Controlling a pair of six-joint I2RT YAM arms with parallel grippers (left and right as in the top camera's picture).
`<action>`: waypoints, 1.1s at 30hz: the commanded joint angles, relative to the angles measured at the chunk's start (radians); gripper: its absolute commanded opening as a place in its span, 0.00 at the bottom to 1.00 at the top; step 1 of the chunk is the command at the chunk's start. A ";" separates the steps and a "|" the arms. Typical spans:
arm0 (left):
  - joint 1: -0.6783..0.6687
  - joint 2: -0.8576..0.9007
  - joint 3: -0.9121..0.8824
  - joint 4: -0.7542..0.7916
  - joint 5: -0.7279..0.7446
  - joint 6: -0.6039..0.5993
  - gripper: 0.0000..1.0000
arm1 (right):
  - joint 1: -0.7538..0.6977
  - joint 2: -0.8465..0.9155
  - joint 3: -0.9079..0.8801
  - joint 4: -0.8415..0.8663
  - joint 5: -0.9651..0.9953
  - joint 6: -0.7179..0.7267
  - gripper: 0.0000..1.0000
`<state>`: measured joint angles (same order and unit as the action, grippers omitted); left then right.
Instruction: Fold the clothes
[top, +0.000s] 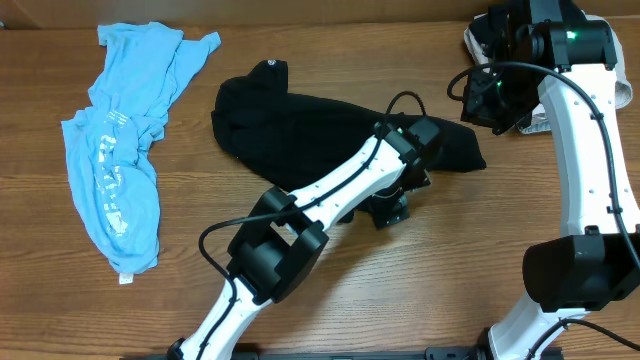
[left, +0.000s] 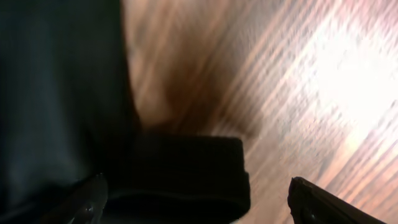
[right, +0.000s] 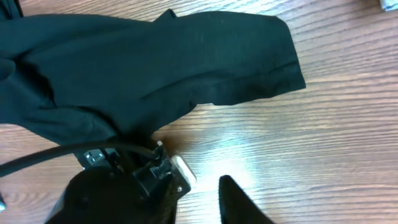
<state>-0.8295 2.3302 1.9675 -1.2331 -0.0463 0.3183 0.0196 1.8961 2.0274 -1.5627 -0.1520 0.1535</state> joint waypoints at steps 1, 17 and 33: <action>-0.014 0.007 -0.002 -0.032 -0.014 0.023 0.93 | -0.003 -0.032 0.021 0.006 0.001 -0.002 0.33; 0.034 0.003 0.144 -0.148 -0.216 -0.112 0.04 | -0.003 -0.032 0.020 0.010 0.001 -0.002 0.45; -0.023 0.005 0.061 -0.142 0.156 0.059 0.76 | -0.003 -0.032 0.021 0.012 0.019 -0.001 0.50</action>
<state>-0.8120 2.3360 2.0750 -1.3773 0.0914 0.3523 0.0196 1.8961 2.0274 -1.5520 -0.1440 0.1558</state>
